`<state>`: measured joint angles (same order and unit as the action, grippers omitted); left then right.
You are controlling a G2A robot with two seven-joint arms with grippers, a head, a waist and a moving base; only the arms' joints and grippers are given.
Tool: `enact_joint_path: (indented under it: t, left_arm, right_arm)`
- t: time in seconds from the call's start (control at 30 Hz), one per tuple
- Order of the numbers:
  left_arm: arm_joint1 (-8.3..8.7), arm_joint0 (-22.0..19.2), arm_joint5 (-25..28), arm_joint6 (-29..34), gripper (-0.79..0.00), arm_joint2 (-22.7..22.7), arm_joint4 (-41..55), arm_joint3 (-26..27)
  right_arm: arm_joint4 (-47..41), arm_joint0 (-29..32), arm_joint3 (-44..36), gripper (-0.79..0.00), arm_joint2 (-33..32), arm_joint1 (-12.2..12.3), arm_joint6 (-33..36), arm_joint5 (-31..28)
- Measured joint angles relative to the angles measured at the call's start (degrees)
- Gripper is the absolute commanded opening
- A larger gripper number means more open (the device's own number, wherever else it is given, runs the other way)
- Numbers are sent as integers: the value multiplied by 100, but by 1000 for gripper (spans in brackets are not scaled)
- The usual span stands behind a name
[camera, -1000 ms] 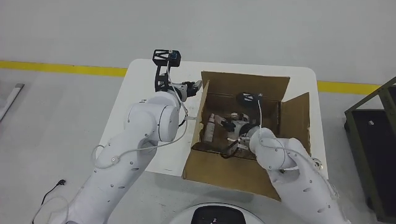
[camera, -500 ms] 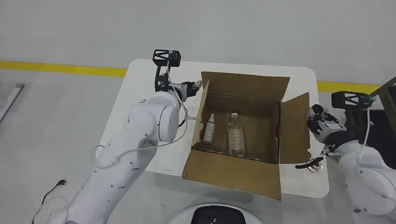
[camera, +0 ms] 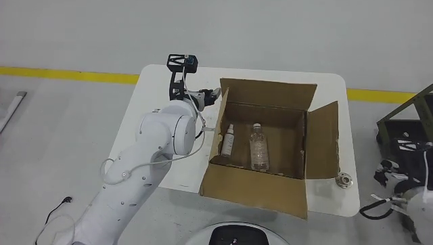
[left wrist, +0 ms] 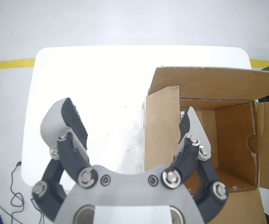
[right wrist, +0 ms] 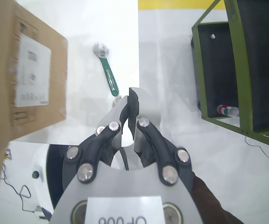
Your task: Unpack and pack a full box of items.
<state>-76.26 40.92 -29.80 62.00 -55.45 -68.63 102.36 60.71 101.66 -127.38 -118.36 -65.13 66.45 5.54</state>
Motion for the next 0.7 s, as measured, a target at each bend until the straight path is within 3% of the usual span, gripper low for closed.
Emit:
enact_joint_path:
  t: [0.37,0.5,0.7]
  left_arm:
    - [0,0,0,0,0,0,0,0]
    - [0,0,0,0,0,0,0,0]
    - [0,0,0,0,0,0,0,0]
  right_arm:
    - [75,-24,82,-785,73,-1,-21,122]
    - [57,-96,-66,-785,453,3,-402,-241]
    - [166,-813,446,-785,941,85,-183,-882]
